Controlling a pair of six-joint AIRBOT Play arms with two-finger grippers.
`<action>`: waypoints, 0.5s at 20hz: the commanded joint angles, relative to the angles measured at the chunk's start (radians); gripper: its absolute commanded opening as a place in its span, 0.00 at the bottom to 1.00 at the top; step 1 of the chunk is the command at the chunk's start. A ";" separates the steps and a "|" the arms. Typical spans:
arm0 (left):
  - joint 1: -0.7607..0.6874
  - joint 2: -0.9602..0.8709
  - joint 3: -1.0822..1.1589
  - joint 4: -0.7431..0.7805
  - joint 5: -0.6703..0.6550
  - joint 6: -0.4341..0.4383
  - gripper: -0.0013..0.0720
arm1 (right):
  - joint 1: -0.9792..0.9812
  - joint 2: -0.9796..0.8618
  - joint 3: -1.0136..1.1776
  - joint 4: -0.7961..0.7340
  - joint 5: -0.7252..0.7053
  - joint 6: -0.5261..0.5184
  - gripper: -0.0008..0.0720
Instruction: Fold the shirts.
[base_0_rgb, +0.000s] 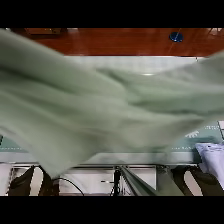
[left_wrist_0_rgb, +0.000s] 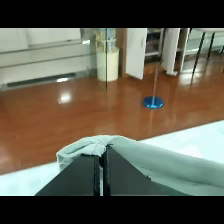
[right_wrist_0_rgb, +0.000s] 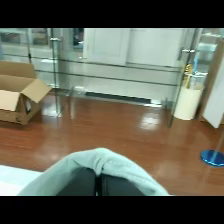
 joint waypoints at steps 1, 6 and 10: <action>0.001 0.008 0.043 0.074 -0.169 -0.048 0.05 | -0.001 0.019 0.042 -0.051 0.152 0.023 0.05; 0.001 0.004 -0.082 0.075 -0.276 -0.047 0.05 | -0.001 -0.073 0.041 -0.069 0.367 0.015 0.05; 0.001 0.002 -0.401 0.117 -0.237 0.000 0.05 | -0.001 -0.283 0.041 -0.056 0.373 -0.003 0.05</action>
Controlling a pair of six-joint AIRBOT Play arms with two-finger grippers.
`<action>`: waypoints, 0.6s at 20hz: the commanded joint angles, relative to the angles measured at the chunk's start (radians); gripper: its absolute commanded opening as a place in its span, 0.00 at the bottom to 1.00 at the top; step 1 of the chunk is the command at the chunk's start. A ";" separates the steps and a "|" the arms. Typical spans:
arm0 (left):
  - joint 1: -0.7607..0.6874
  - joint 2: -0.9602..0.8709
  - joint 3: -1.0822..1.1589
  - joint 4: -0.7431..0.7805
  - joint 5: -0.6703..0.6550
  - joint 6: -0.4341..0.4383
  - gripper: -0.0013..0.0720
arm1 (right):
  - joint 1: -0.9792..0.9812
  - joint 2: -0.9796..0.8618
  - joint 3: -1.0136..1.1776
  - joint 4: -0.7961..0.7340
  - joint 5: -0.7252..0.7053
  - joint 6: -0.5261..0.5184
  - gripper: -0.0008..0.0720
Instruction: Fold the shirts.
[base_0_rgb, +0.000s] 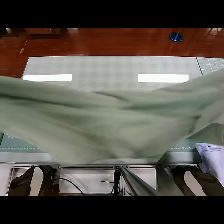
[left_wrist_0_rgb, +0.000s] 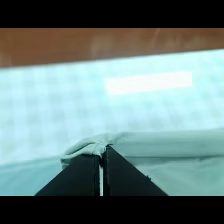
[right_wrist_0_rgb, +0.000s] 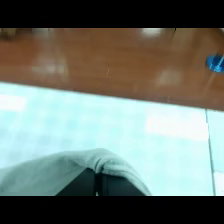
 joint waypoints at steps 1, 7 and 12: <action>0.001 -0.009 -0.289 0.038 0.032 0.029 0.05 | 0.001 -0.199 0.002 0.008 0.042 -0.015 0.05; -0.026 -0.173 -0.663 0.038 0.272 0.104 0.05 | 0.083 -0.627 0.002 0.004 -0.068 -0.123 0.05; -0.115 -0.411 -0.639 0.021 0.533 0.132 0.05 | 0.084 -0.793 0.002 0.014 -0.355 -0.201 0.05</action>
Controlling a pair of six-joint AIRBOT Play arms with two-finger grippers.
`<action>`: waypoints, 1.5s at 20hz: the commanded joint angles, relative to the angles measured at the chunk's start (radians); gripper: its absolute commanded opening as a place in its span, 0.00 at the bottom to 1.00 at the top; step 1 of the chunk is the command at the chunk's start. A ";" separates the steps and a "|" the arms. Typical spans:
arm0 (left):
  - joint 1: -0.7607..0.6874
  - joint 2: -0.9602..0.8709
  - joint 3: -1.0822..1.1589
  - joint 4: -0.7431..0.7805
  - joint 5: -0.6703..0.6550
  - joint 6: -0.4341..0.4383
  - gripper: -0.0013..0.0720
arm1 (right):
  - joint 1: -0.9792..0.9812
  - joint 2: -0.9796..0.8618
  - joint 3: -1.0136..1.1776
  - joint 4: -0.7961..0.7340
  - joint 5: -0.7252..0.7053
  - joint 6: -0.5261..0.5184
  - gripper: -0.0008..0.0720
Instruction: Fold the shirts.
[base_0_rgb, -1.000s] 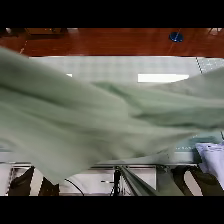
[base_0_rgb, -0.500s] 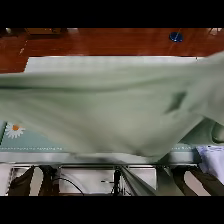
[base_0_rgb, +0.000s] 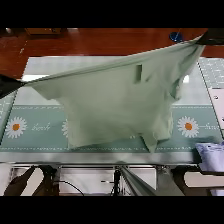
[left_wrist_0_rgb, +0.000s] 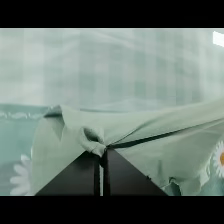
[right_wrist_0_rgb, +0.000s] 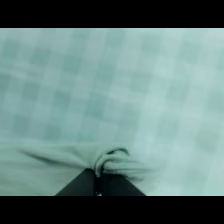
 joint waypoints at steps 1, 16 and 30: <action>-0.080 -0.165 -0.010 -0.008 0.242 0.022 0.05 | 0.006 -0.115 -0.006 0.003 -0.225 -0.065 0.05; -0.314 -0.652 0.116 0.003 0.619 0.156 0.05 | 0.006 -0.412 -0.082 0.098 -0.437 -0.093 0.05; -0.325 -0.228 0.787 0.003 0.351 0.070 0.05 | 0.005 0.311 -0.032 0.130 -0.641 -0.072 0.05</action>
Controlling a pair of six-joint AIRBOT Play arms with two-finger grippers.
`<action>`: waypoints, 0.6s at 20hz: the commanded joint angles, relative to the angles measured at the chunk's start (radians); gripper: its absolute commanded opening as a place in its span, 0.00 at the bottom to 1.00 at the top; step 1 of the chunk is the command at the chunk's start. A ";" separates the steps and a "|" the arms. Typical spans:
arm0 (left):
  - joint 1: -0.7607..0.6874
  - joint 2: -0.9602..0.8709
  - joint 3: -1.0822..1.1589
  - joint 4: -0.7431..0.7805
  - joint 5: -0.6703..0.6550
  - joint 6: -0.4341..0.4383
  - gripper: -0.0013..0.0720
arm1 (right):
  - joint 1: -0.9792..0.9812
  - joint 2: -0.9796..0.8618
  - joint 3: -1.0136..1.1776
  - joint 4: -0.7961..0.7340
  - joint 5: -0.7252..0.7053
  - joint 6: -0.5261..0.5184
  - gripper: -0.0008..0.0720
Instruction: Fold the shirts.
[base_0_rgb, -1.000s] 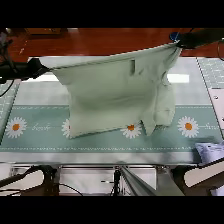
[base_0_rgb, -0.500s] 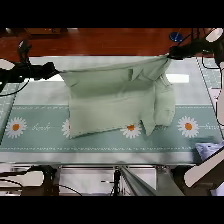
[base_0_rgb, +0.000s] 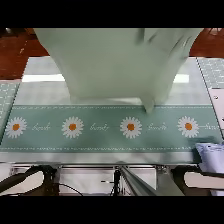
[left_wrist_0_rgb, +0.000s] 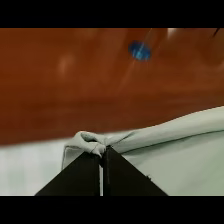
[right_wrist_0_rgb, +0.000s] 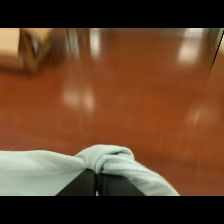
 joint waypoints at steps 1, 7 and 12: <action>-0.001 0.171 0.183 0.000 -0.142 -0.080 0.05 | 0.000 0.265 0.001 -0.027 -0.007 0.072 0.05; -0.001 0.527 0.203 0.121 -0.361 -0.289 0.05 | 0.000 0.652 0.001 -0.306 0.289 0.206 0.05; 0.000 0.712 0.203 0.212 -0.465 -0.403 0.05 | 0.000 0.822 0.001 -0.319 0.435 0.287 0.05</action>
